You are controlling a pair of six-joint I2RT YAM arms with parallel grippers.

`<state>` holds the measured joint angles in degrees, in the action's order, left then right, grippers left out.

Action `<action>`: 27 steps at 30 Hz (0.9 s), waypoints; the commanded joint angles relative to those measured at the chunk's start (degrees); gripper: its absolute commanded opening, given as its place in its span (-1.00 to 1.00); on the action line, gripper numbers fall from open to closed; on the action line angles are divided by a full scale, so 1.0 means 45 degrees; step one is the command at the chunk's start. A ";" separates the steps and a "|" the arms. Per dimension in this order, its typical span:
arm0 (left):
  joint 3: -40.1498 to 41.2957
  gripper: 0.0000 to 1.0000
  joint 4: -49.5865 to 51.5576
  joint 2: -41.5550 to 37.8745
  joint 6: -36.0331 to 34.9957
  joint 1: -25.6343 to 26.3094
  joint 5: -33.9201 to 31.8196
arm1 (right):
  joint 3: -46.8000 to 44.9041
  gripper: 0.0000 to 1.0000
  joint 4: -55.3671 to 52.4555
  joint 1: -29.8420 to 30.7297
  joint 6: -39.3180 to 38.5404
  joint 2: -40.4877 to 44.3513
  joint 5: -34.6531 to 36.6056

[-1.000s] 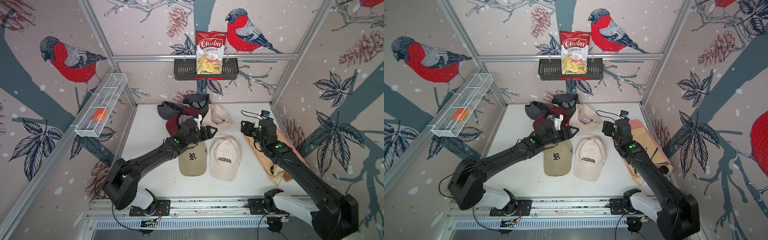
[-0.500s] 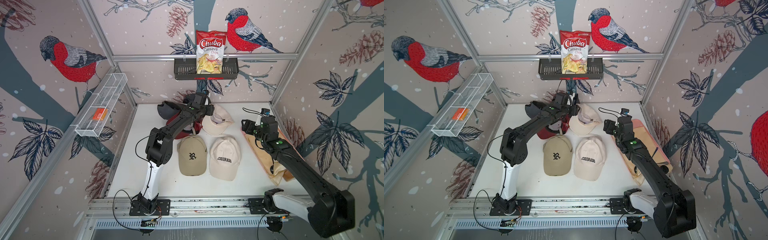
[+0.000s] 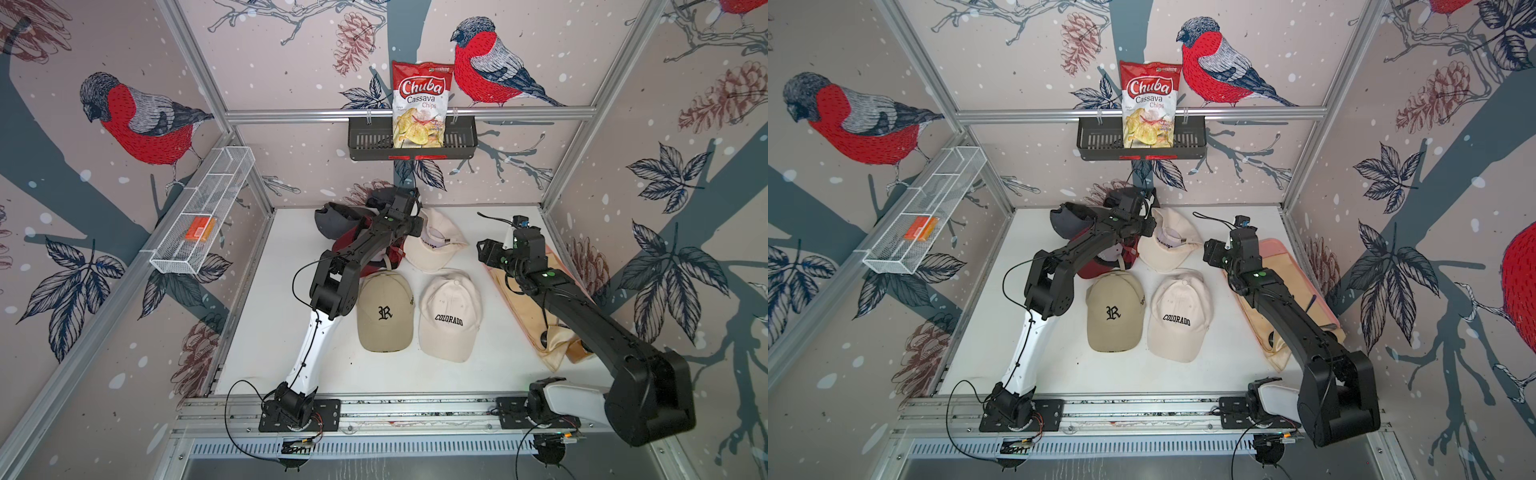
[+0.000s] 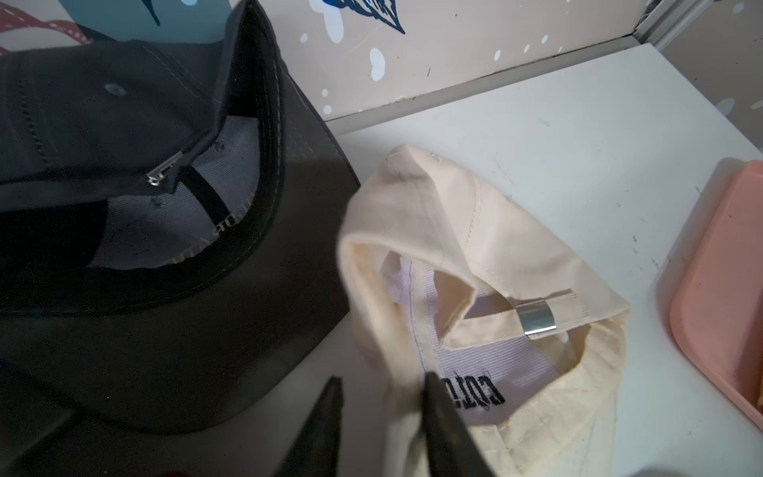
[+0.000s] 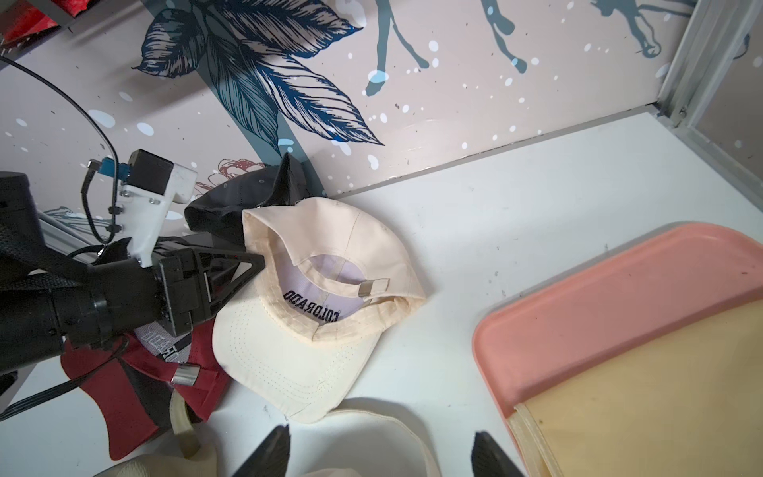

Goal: Open the adjustable buckle of the baseball cap
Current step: Pick up the baseball cap from the center of the board.

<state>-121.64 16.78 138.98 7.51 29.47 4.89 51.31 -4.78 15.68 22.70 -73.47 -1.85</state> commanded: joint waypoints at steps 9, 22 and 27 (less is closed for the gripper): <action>0.0772 -1.00 -0.1612 -0.1002 0.0156 0.0200 0.0966 | 0.0001 0.39 0.0106 0.0067 -0.0050 0.0032 -0.0415; 0.4851 -1.00 -0.4121 -0.5561 0.0562 0.0493 0.2934 | -0.0525 0.44 0.0729 0.0201 -0.3834 0.2081 -0.0114; 0.5703 -1.00 -0.3691 -0.7256 -0.0436 0.1029 0.3106 | -0.0506 0.46 0.1139 0.0927 -0.6069 0.2914 -0.0302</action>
<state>-97.41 3.31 109.45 8.58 33.06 16.82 48.82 -2.63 18.26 3.79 -61.52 -2.70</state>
